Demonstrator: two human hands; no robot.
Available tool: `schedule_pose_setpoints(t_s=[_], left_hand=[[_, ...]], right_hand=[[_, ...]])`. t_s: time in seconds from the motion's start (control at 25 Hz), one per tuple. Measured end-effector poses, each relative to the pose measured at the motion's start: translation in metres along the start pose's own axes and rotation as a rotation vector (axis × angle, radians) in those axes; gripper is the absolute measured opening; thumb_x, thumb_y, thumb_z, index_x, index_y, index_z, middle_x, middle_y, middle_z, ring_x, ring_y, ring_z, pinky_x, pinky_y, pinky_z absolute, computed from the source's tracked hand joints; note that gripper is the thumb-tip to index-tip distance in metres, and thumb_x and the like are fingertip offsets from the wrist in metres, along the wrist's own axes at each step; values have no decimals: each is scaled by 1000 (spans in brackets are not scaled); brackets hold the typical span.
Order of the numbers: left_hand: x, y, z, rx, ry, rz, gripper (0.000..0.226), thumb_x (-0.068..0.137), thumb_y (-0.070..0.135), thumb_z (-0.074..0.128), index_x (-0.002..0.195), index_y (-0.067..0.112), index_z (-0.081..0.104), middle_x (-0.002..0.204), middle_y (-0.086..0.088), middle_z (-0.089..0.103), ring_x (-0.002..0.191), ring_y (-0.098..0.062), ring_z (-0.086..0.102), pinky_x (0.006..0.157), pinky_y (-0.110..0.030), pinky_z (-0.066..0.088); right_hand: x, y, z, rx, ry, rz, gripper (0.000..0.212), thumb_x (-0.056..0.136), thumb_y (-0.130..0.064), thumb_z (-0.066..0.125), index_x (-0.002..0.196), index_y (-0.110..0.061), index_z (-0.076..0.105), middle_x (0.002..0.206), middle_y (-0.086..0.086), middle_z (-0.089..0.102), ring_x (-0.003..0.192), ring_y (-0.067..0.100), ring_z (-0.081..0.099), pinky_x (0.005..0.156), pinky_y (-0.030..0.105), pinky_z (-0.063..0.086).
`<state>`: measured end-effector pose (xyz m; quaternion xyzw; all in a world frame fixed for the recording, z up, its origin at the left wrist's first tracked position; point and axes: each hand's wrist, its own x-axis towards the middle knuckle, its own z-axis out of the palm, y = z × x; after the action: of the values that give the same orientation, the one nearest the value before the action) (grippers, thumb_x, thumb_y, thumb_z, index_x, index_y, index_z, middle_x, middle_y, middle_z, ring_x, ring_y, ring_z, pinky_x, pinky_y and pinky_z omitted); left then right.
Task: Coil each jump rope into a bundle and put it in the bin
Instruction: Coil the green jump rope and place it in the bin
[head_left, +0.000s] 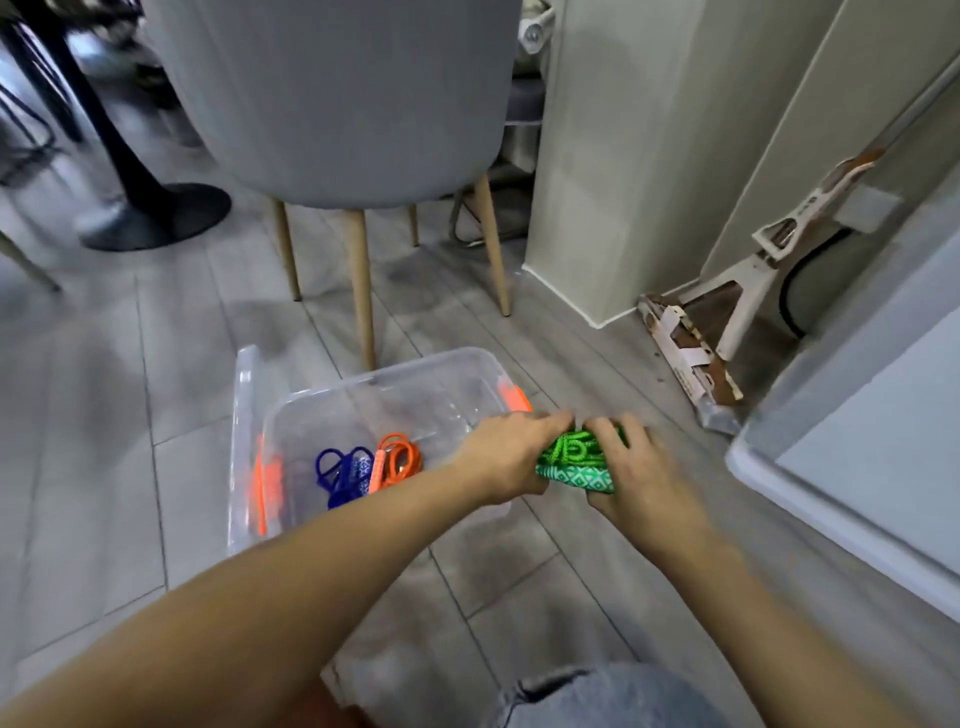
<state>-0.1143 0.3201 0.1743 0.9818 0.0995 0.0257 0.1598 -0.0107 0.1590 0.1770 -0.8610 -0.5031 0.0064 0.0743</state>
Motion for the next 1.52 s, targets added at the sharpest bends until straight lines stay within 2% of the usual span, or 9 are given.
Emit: schedule_pose_setpoints(t_s=[0.32, 0.56, 0.68, 0.8, 0.88, 1.04, 1.24, 1.4, 1.52], left_hand=[[5, -152, 26, 218, -20, -118, 37, 78, 26, 67, 112, 31, 51, 106, 9, 65, 106, -20, 58, 92, -45, 37], [40, -210, 51, 476, -94, 96, 50, 75, 17, 74, 120, 28, 54, 116, 5, 65, 113, -24, 53, 93, -46, 38], [38, -222, 92, 614, -315, 211, 61, 81, 22, 73, 136, 31, 48, 137, -2, 54, 133, -30, 41, 110, -56, 29], [12, -231, 141, 776, -652, 208, 77, 83, 37, 72, 149, 41, 31, 162, -1, 23, 150, -36, 12, 116, -67, 10], [-1, -234, 158, 729, -737, 137, 77, 88, 37, 68, 151, 46, 25, 165, 0, 15, 152, -37, 2, 114, -69, 3], [-8, -224, 152, 642, -713, 73, 80, 89, 33, 66, 153, 42, 21, 166, -1, 10, 151, -37, -5, 116, -68, 1], [-8, -194, 132, 367, -506, -171, 60, 94, 22, 56, 149, 31, 34, 158, -3, 31, 146, -32, 24, 111, -56, 30], [-5, -156, 106, 79, -255, -400, 51, 88, 26, 57, 138, 31, 48, 144, -1, 47, 131, -32, 43, 103, -49, 37], [-4, -114, 84, 32, -104, -383, 45, 86, 27, 59, 131, 31, 53, 137, 3, 53, 124, -31, 49, 97, -44, 40]], right_hand=[[102, -76, 97, 199, -41, -72, 65, 71, -19, 83, 128, -21, 50, 128, 6, 49, 111, 31, 54, 75, 38, 48], [134, -95, 149, 501, -222, 117, 72, 83, -22, 77, 143, -19, 36, 132, 10, 45, 119, 31, 54, 85, 34, 44], [134, -93, 166, 363, -466, 84, 61, 94, -42, 63, 143, -18, 38, 138, 11, 49, 123, 34, 55, 94, 41, 46], [131, -89, 161, 84, -380, -11, 42, 100, -46, 45, 127, -15, 53, 128, 11, 59, 117, 33, 59, 91, 41, 46], [129, -85, 160, 74, -331, -33, 36, 102, -40, 41, 121, -14, 57, 123, 11, 61, 114, 32, 59, 88, 40, 45], [122, -80, 162, 135, -259, -45, 32, 101, -30, 42, 123, -13, 58, 121, 10, 62, 109, 31, 58, 86, 40, 44], [113, -70, 152, 185, -79, -102, 34, 89, -21, 57, 122, -14, 62, 116, 9, 63, 102, 32, 60, 86, 43, 47], [91, -51, 126, 191, 50, -22, 43, 82, -22, 62, 124, -18, 61, 122, 4, 62, 105, 29, 60, 90, 43, 49], [65, -31, 102, 184, 49, 60, 49, 85, -24, 61, 133, -20, 56, 133, 3, 58, 113, 27, 58, 97, 42, 47]])
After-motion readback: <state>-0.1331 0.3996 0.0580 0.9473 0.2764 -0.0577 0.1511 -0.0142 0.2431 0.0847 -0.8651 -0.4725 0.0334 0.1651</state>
